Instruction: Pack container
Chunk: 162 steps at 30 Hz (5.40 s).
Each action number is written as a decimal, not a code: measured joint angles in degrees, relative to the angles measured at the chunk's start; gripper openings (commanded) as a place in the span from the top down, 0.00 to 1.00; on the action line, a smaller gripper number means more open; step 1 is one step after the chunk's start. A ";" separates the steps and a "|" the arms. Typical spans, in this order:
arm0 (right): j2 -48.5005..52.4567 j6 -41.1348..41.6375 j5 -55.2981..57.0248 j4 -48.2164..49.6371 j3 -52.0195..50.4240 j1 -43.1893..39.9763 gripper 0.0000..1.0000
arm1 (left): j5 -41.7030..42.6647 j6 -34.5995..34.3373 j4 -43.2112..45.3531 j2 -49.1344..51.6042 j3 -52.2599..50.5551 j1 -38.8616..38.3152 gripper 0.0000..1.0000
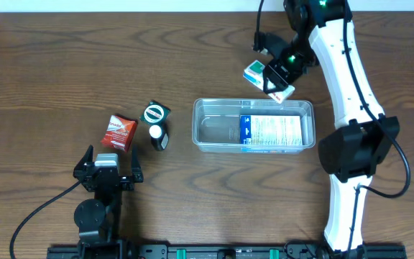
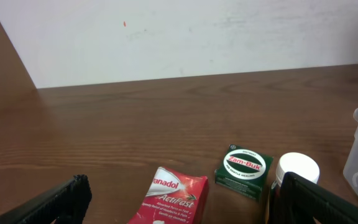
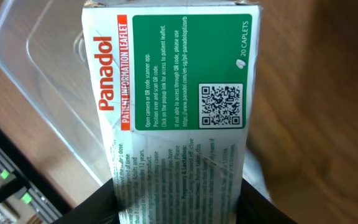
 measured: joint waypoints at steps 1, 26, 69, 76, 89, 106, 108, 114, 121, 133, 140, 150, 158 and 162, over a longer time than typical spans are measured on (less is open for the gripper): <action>-1.29 0.13 0.20 -0.04 -1.99 0.00 0.53 | 0.00 0.02 0.00 0.00 0.00 -0.02 0.02; -18.12 -12.92 -1.99 10.10 -37.92 -0.02 0.48 | 0.00 0.00 0.02 0.02 0.00 0.00 0.02; -18.12 9.68 -4.50 26.40 -43.52 0.42 0.68 | 0.00 0.00 0.00 0.02 0.00 -0.02 0.02; -18.12 14.53 -2.69 30.25 -46.69 0.22 0.70 | 0.00 0.00 0.00 0.04 0.00 0.00 0.02; -18.12 16.22 -2.58 28.46 -49.72 0.22 0.72 | 0.00 0.00 0.00 0.04 0.00 0.00 0.02; -21.05 15.91 -2.36 18.71 -35.45 -0.04 0.47 | 0.00 0.00 0.02 0.04 0.00 0.00 0.02; -24.00 15.85 -1.90 18.82 -31.82 -0.85 0.07 | 0.00 0.00 0.02 0.04 0.00 0.00 0.02; -33.64 17.84 2.03 20.87 -24.87 -9.16 0.01 | 0.00 0.00 0.00 0.04 0.00 0.00 0.02; -38.82 20.02 4.81 21.51 -24.15 -24.06 0.01 | 0.00 0.02 0.00 0.04 0.00 0.00 0.02; -38.10 22.60 5.62 21.38 -26.45 -33.33 0.01 | 0.00 0.00 0.02 0.04 0.00 0.00 0.02; -37.97 22.77 5.62 21.40 -26.60 -33.35 0.01 | 0.02 -0.48 -0.17 0.04 0.02 -0.02 0.02; -37.97 22.80 5.62 21.40 -26.67 -33.33 0.01 | 1.77 -8.87 -18.29 8.98 14.82 0.00 0.02; -37.97 22.82 5.57 21.38 -26.86 -33.35 0.01 | 2.14 -10.03 -43.06 39.58 49.92 0.00 0.02; -37.97 22.84 5.62 21.40 -26.88 -33.33 0.01 | 2.36 -8.00 -52.94 56.57 63.71 0.00 0.02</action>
